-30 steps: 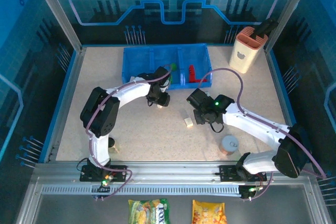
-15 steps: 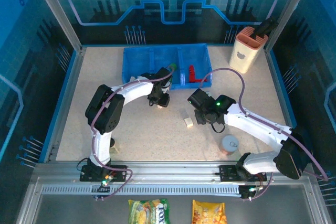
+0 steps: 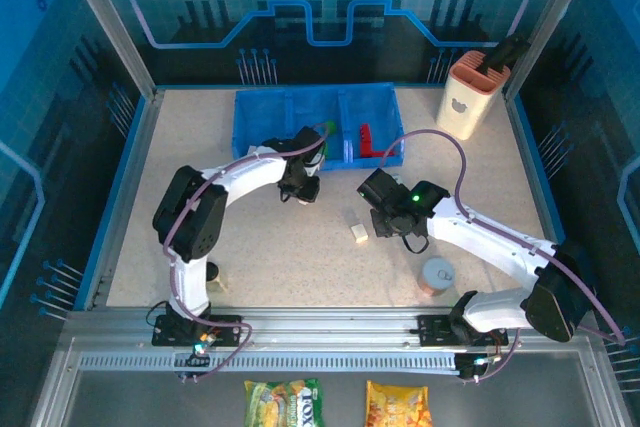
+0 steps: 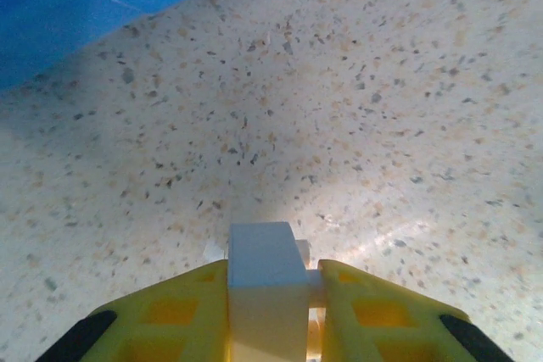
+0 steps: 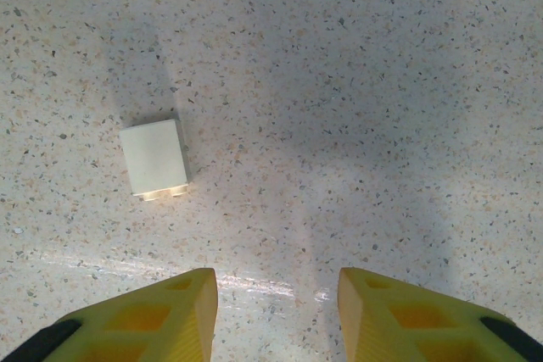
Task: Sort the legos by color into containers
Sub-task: Pick up the lego from the center of the table, then place the lego in the container.
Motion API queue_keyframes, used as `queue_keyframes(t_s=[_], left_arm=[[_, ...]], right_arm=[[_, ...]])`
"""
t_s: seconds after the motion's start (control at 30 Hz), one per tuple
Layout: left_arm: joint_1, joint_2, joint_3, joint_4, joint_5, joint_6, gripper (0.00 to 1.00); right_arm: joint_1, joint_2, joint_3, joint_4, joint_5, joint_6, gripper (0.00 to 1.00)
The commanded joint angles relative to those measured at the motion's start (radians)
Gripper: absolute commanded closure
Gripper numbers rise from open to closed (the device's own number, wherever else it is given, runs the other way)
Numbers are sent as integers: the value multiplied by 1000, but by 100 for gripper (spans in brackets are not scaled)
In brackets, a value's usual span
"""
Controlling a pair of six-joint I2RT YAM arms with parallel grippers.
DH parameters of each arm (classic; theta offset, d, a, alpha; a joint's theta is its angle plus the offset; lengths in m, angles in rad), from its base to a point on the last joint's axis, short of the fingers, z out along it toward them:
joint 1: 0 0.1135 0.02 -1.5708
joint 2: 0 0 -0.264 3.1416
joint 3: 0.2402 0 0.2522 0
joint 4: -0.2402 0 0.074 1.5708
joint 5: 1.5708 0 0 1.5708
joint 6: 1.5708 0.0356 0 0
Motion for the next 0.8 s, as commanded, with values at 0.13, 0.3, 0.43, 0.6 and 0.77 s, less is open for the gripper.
queue_keyframes(t_s=[0.13,0.3,0.43,0.6,0.77], left_arm=[[70,-145,0,-46,34,-66,73],[131,-166,49,-91,41,-90,73],[179,-157,105,-117,40,-98,73],[234,-129,176,-136,46,-110,72],[291,-70,241,-132,77,-128,72]], right_arm=[[-9,-1,0,-5,6,13,57],[-8,5,-1,3,4,4,57],[-9,8,-2,9,3,1,57],[-10,12,-7,20,-4,-3,57],[-12,26,11,10,0,-17,57]])
